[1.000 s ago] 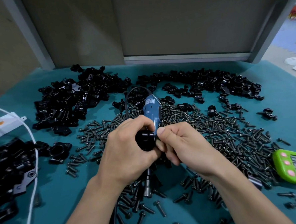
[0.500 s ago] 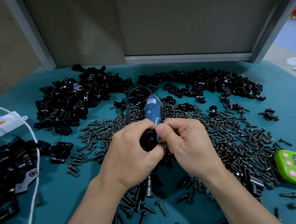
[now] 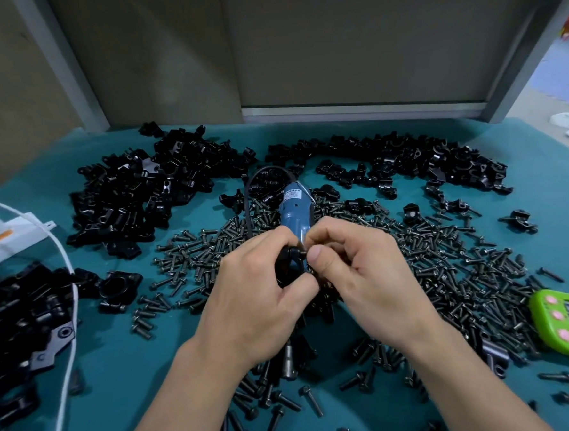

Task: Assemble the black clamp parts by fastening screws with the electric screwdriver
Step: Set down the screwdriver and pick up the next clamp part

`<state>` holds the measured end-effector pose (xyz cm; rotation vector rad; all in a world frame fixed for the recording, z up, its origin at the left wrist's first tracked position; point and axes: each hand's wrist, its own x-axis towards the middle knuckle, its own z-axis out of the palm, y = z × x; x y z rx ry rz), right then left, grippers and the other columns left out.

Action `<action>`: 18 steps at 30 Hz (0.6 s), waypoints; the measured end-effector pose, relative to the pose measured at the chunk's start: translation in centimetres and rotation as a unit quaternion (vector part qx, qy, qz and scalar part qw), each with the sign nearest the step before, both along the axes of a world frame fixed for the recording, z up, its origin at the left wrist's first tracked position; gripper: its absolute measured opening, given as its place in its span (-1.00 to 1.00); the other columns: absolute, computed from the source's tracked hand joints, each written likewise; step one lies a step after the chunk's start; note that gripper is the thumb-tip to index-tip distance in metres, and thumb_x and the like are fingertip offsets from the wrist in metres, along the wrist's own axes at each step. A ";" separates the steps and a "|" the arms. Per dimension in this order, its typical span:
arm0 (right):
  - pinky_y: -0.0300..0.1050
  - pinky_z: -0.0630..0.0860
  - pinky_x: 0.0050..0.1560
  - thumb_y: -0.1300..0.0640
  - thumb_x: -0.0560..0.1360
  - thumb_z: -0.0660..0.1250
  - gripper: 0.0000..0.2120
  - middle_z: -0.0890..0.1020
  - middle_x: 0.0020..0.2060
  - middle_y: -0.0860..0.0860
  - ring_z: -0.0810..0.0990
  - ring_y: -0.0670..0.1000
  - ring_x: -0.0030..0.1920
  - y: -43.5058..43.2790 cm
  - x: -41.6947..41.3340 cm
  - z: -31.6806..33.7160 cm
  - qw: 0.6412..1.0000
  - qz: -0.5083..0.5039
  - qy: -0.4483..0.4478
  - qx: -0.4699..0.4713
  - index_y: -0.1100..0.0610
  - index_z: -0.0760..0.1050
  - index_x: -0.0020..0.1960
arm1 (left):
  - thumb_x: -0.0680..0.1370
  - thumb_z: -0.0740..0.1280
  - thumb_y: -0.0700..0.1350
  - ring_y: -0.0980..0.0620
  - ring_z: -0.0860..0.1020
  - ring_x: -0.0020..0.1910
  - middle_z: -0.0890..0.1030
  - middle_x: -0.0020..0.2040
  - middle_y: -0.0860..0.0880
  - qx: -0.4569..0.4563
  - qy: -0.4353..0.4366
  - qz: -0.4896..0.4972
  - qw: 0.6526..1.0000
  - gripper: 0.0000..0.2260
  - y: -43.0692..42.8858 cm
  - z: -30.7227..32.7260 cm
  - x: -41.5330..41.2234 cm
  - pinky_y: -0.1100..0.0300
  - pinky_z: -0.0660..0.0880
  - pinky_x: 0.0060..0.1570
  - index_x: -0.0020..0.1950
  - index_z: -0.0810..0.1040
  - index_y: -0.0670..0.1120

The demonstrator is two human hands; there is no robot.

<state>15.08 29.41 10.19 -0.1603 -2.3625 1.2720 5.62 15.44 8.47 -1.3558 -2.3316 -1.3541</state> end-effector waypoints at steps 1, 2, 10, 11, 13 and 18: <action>-0.23 0.39 -0.33 0.14 0.66 0.32 -0.79 0.54 -0.36 -0.06 0.47 -0.08 -0.34 -0.2 0.0 -0.1 1.000 -0.014 0.002 0.019 0.01 0.54 -0.15 | 0.44 0.34 0.04 0.07 0.50 -0.23 0.48 -0.27 0.11 0.001 0.003 0.005 1.000 -0.91 0.0 0.0 0.0 0.33 0.32 -0.29 -0.18 0.46 0.07; -0.23 0.36 -0.34 0.13 0.68 0.30 -0.75 0.52 -0.38 -0.07 0.46 -0.06 -0.35 -0.5 -0.1 -0.3 0.999 -0.026 0.002 0.034 0.02 0.53 -0.18 | 0.43 0.34 0.04 0.09 0.50 -0.24 0.48 -0.29 0.13 0.002 0.010 0.012 1.000 -0.90 0.0 0.1 0.0 0.34 0.32 -0.28 -0.19 0.45 0.07; -0.28 0.26 -0.41 0.09 0.70 0.21 -0.59 0.37 -0.49 -0.14 0.32 -0.15 -0.43 -1.1 -0.4 -0.5 0.998 -0.041 -0.038 -0.024 0.14 0.34 -0.32 | 0.42 0.42 0.03 0.15 0.53 -0.20 0.54 -0.27 0.17 0.004 0.055 0.034 0.998 -0.91 0.1 0.1 -0.2 0.33 0.42 -0.17 -0.17 0.53 0.08; -0.28 0.27 -0.39 0.06 0.69 0.22 -0.61 0.43 -0.48 -0.14 0.36 -0.15 -0.43 -1.1 -0.3 -0.4 0.999 -0.033 -0.036 -0.017 0.10 0.38 -0.31 | 0.42 0.43 0.03 0.15 0.53 -0.21 0.54 -0.27 0.18 0.005 0.048 0.043 0.998 -0.90 0.1 0.1 -0.2 0.35 0.41 -0.17 -0.18 0.52 0.09; -0.29 0.33 -0.36 0.05 0.67 0.27 -0.71 0.55 -0.40 -0.12 0.45 -0.13 -0.38 -0.9 -0.1 -0.2 1.000 -0.016 -0.026 0.003 0.02 0.47 -0.23 | 0.42 0.44 0.05 0.16 0.51 -0.23 0.52 -0.30 0.17 0.009 0.034 0.065 0.997 -0.86 0.1 0.0 -0.3 0.40 0.37 -0.21 -0.20 0.50 0.08; -0.07 0.35 -0.35 0.08 0.65 0.26 -0.70 0.45 -0.41 -0.05 0.39 -0.04 -0.37 -1.2 -0.2 -0.3 0.999 -0.013 0.022 0.022 0.03 0.41 -0.27 | 0.40 0.43 0.04 0.18 0.49 -0.26 0.48 -0.32 0.18 0.020 0.036 0.055 0.998 -0.84 0.1 0.1 -0.1 0.43 0.34 -0.26 -0.22 0.46 0.09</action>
